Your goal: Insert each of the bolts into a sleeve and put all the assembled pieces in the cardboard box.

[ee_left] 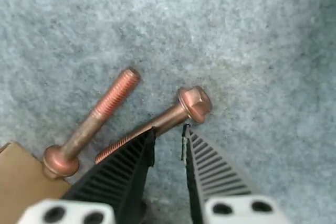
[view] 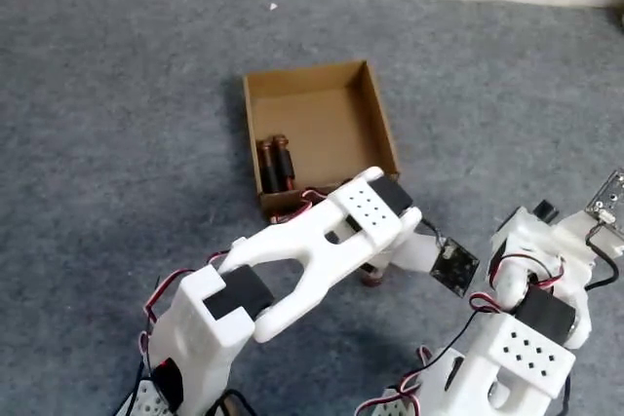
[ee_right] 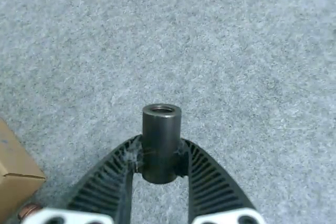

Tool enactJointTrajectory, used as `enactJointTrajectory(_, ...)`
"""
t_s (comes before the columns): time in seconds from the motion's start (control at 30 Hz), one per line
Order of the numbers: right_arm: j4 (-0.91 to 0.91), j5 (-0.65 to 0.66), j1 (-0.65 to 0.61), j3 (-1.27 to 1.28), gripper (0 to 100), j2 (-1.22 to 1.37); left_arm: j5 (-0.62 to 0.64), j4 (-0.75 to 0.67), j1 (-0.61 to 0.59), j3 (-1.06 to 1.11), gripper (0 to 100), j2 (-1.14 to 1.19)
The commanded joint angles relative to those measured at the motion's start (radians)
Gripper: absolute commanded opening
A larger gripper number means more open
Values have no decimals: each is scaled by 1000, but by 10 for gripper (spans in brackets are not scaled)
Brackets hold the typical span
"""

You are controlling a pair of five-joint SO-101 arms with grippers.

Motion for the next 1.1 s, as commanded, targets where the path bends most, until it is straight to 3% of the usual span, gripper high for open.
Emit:
enactJointTrajectory(0.0,-27,11,7,-13,5,-24,-3,-46,2,-1,108,12)
enactJointTrajectory(0.33,-27,12,4,-15,5,-24,-2,-133,2,-2,110,12)
enactJointTrajectory(0.77,-27,12,2,-15,5,-24,0,-133,16,-94,110,13)
enactJointTrajectory(1.07,-27,12,2,-13,5,-24,-8,-83,47,-44,110,31)
